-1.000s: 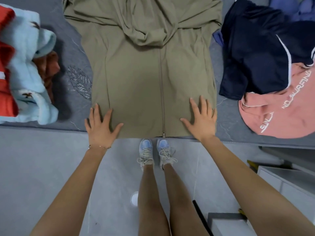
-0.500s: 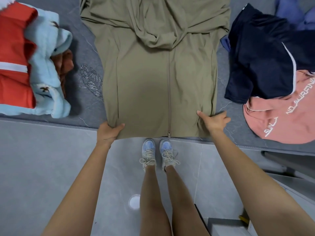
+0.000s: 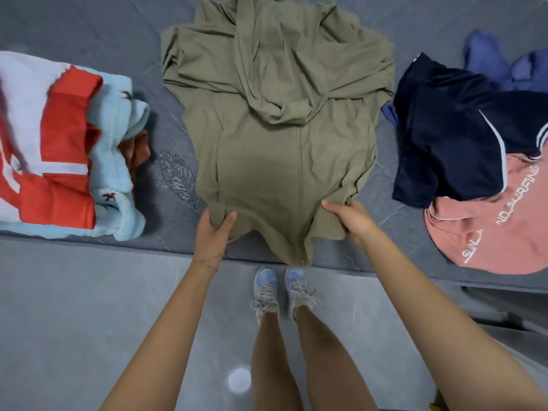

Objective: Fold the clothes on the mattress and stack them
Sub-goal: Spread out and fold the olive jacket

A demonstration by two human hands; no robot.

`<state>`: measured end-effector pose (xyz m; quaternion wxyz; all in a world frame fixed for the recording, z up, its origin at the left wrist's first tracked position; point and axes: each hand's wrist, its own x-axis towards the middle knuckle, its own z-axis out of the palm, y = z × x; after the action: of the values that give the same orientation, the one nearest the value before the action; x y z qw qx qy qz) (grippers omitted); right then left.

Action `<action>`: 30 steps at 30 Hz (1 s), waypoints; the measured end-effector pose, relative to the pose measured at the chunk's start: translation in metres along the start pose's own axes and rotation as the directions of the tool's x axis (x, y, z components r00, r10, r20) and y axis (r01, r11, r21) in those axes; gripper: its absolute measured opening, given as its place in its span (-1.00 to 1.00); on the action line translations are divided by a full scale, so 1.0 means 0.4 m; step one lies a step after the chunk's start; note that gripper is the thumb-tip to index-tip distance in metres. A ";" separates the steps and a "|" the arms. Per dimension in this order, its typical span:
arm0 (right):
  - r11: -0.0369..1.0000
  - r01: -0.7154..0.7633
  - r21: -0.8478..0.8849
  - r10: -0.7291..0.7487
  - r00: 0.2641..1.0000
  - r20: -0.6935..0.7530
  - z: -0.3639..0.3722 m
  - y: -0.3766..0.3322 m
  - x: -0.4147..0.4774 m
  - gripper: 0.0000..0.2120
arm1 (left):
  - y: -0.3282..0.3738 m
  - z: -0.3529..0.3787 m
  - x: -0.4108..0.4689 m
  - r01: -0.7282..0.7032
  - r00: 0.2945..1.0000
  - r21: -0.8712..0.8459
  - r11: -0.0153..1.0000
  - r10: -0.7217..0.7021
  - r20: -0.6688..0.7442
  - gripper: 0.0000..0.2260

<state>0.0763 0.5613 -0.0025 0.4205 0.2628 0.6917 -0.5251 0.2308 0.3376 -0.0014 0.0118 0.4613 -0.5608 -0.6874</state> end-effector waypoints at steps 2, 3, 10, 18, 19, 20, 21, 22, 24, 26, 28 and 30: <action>0.997 0.034 0.065 -0.037 0.999 0.038 0.030 -0.056 -0.001 -0.65 | 0.063 0.025 0.031 0.034 0.999 -0.123 0.992 -0.036 -0.012 -0.82; 0.993 0.032 0.110 -0.039 0.998 0.059 0.042 -0.086 -0.003 -0.65 | 0.094 0.037 0.050 0.041 0.999 -0.176 0.983 -0.042 -0.007 -0.82; 0.926 0.017 0.377 -0.089 0.981 0.174 0.123 -0.347 0.017 -0.65 | 0.272 0.133 0.186 0.051 0.992 -0.322 0.945 -0.085 -0.090 -0.86; 0.816 0.063 0.575 -0.151 0.983 0.107 0.078 -0.610 0.118 -0.64 | 0.491 0.183 0.355 -0.061 0.984 -0.581 0.811 -0.048 -0.170 -0.86; 0.810 0.057 0.584 -0.142 0.985 0.102 0.074 -0.634 0.134 -0.63 | 0.508 0.184 0.379 -0.069 0.982 -0.609 0.790 -0.052 -0.180 -0.84; 0.805 0.049 0.591 -0.127 0.988 0.091 0.073 -0.655 0.151 -0.63 | 0.522 0.186 0.404 -0.076 0.980 -0.627 0.776 -0.059 -0.192 -0.78; 0.800 0.045 0.599 -0.112 0.991 0.075 0.075 -0.675 0.167 -0.64 | 0.533 0.189 0.431 -0.077 0.976 -0.635 0.769 -0.071 -0.204 -0.68; 0.789 0.043 0.613 -0.094 0.994 0.051 0.078 -0.693 0.182 -0.65 | 0.544 0.192 0.456 -0.070 0.974 -0.638 0.767 -0.087 -0.211 -0.60; 0.775 0.041 0.631 -0.063 0.998 0.012 0.086 -0.723 0.216 -0.67 | 0.567 0.199 0.505 -0.045 0.969 -0.647 0.761 -0.125 -0.214 -0.50; 0.775 0.046 0.630 -0.034 0.999 -0.032 0.093 -0.747 0.245 -0.68 | 0.583 0.202 0.554 -0.017 0.966 -0.659 0.752 -0.158 -0.205 -0.48; 0.759 0.048 0.649 -0.014 0.998 -0.058 0.096 -0.770 0.278 -0.68 | 0.599 0.203 0.601 -0.009 0.963 -0.671 0.742 -0.175 -0.206 -0.49; 0.740 0.064 0.670 -0.010 0.996 -0.083 0.100 -0.795 0.312 -0.72 | 0.614 0.199 0.651 -0.004 0.957 -0.702 0.712 -0.201 -0.209 -0.47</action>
<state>-0.2307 0.4149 0.0475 0.2612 0.4021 0.4763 -0.7370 -0.0932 0.1684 0.0246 0.2236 0.5415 -0.2286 -0.7775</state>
